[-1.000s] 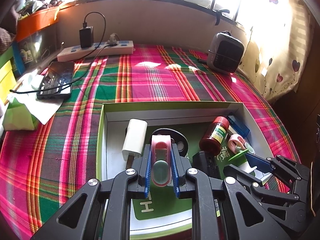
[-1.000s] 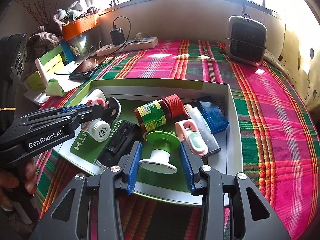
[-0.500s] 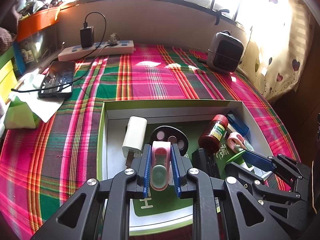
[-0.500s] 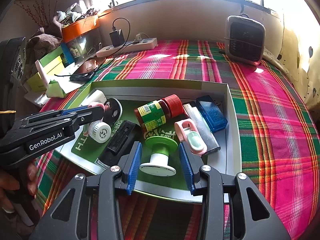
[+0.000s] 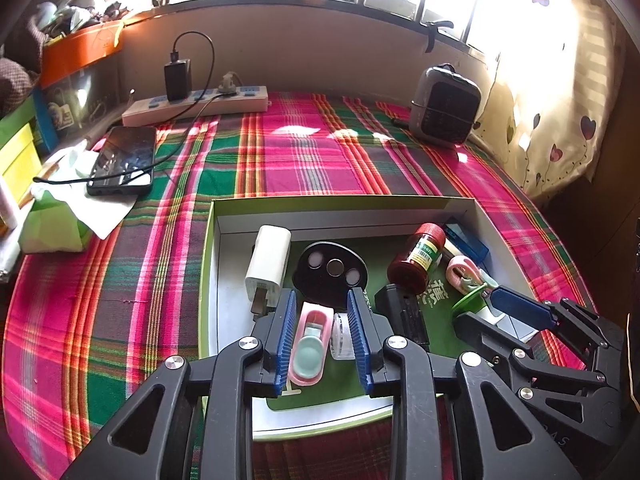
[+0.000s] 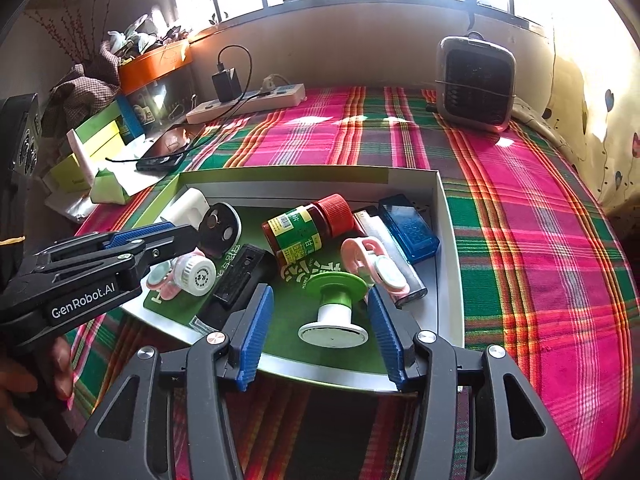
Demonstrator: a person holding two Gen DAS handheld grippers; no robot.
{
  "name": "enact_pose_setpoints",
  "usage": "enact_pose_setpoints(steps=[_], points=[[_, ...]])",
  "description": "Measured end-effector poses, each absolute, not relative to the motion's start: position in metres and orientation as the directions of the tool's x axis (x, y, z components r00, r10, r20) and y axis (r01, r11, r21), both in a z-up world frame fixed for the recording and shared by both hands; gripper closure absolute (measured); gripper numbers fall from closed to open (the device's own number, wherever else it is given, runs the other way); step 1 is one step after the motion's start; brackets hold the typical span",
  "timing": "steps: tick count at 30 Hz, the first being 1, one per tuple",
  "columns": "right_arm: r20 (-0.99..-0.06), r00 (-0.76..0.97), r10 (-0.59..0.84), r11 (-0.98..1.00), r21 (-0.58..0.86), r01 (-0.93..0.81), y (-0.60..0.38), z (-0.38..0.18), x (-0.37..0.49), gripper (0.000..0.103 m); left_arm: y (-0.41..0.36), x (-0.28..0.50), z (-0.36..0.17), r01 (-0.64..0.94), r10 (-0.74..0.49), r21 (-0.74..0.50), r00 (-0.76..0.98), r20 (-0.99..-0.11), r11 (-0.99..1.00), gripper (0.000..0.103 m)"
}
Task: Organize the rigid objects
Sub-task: 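Release the pink case and the spool in the tray with both grippers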
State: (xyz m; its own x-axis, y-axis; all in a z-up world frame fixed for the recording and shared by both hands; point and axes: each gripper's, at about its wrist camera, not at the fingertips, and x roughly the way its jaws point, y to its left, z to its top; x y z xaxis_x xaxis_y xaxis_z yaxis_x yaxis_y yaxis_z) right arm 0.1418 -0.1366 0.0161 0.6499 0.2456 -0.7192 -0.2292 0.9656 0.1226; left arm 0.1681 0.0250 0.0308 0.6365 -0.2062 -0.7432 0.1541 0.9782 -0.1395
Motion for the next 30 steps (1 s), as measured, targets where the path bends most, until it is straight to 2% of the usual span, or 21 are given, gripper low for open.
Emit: enact_pose_setpoints(steps=[18, 30], points=[[-0.692, 0.688, 0.218, 0.973, 0.098, -0.210, -0.139, 0.034, 0.102, 0.052, 0.017, 0.107, 0.050, 0.142, -0.161, -0.087, 0.680, -0.715, 0.986, 0.072], [-0.725, 0.667, 0.173, 0.981, 0.071, -0.178, -0.145, 0.025, 0.078, 0.052, 0.012, 0.079, 0.032, 0.110, -0.130, -0.076, 0.649, -0.749, 0.991, 0.072]])
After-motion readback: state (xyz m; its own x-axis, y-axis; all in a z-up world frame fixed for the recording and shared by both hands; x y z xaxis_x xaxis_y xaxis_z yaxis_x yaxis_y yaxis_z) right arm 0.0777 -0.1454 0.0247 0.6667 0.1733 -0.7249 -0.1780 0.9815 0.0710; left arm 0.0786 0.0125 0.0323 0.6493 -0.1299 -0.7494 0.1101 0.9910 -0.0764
